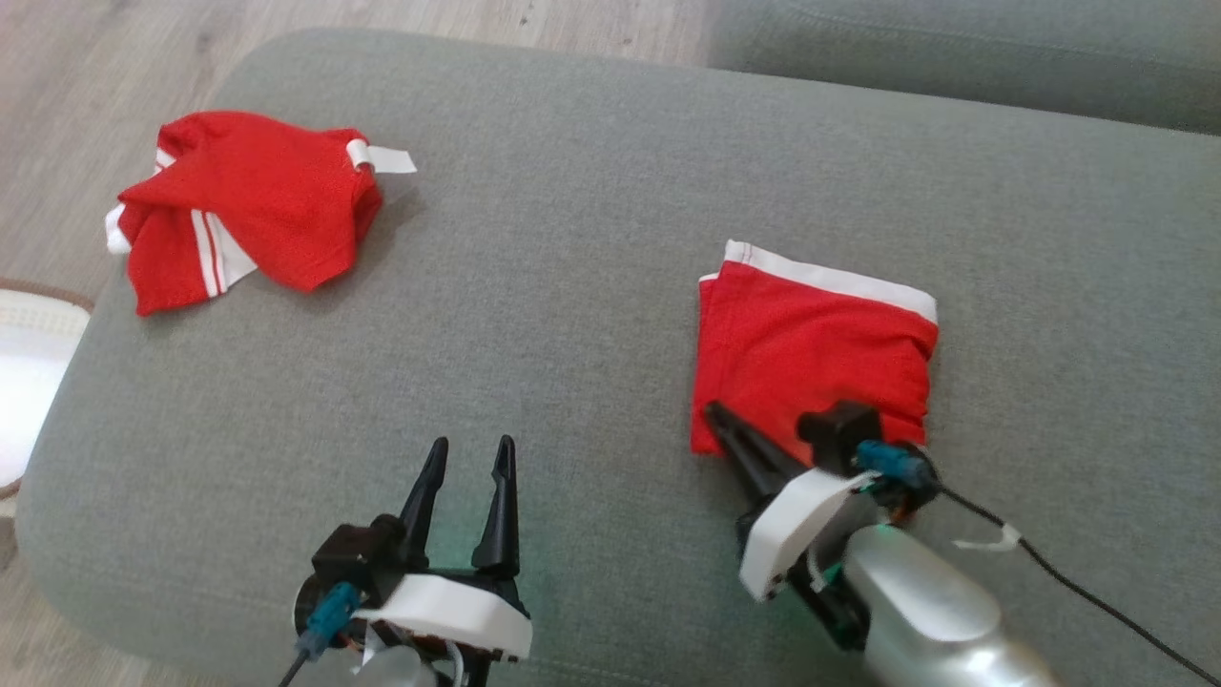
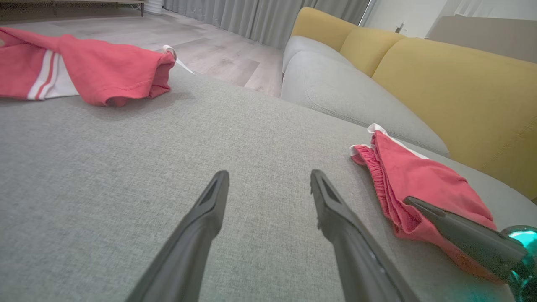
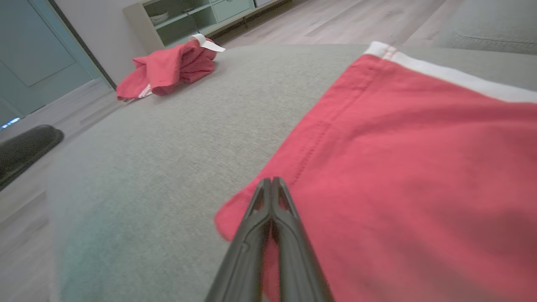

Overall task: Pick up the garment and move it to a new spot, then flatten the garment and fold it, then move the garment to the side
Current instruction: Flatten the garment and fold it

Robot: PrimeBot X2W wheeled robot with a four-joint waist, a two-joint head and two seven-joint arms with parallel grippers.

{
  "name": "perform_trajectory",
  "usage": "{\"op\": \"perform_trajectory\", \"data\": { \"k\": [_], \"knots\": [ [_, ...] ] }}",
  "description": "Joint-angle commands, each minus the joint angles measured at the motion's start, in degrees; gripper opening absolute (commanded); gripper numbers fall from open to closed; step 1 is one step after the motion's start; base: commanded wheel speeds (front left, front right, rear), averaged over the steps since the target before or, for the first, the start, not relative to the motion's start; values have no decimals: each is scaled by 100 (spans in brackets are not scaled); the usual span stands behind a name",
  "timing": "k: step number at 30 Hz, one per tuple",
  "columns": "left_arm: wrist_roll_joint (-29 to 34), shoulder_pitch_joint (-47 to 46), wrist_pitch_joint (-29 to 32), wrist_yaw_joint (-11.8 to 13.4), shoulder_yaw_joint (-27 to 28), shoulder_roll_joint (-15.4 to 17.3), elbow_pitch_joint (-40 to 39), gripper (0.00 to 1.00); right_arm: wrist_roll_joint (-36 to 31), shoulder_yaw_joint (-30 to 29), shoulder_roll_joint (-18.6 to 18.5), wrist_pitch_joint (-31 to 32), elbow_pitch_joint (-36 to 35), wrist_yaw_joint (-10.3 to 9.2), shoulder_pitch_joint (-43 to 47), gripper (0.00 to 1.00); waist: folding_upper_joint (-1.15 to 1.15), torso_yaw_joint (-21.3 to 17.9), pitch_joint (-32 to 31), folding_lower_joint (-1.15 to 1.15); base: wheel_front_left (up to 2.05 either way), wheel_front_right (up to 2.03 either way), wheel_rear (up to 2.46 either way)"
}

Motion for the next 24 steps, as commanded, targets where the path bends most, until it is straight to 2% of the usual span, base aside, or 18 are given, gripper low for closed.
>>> {"op": "perform_trajectory", "data": {
  "k": [1,4,7,9,12,13,14,15,24],
  "knots": [
    [83,-74,-29,-6,216,43,-179,100,135,242,92,-78,-325,22,-17,0,0,-55,-59,0,0,0,0],
    [126,-11,-29,-7,262,43,-146,100,382,596,92,-78,-701,22,107,0,0,-136,-202,0,0,0,0],
    [183,66,-29,-4,323,43,-140,100,509,676,92,-78,-982,22,161,0,0,-247,-335,0,0,0,0],
    [232,126,-29,15,389,43,-145,100,498,570,92,-78,-1129,22,202,0,0,-375,-423,0,0,0,0],
    [350,205,-29,83,542,43,-159,100,279,101,92,-78,-1210,22,307,0,0,-629,-533,0,0,0,0],
    [405,227,-29,118,602,43,-167,100,161,-84,92,-78,-1216,22,361,25,0,-710,-555,0,0,0,0],
    [464,247,-29,154,667,43,-178,100,26,-285,92,-78,-1216,22,413,68,0,-799,-567,0,0,0,0],
    [536,259,-29,186,727,43,-188,100,-152,-488,92,-78,-1199,22,459,100,0,-886,-578,0,0,0,0],
    [1215,355,-29,457,1309,43,-303,100,-1291,-2407,92,-78,-1579,22,1058,100,0,-1428,-543,0,0,0,0]
  ]
}}
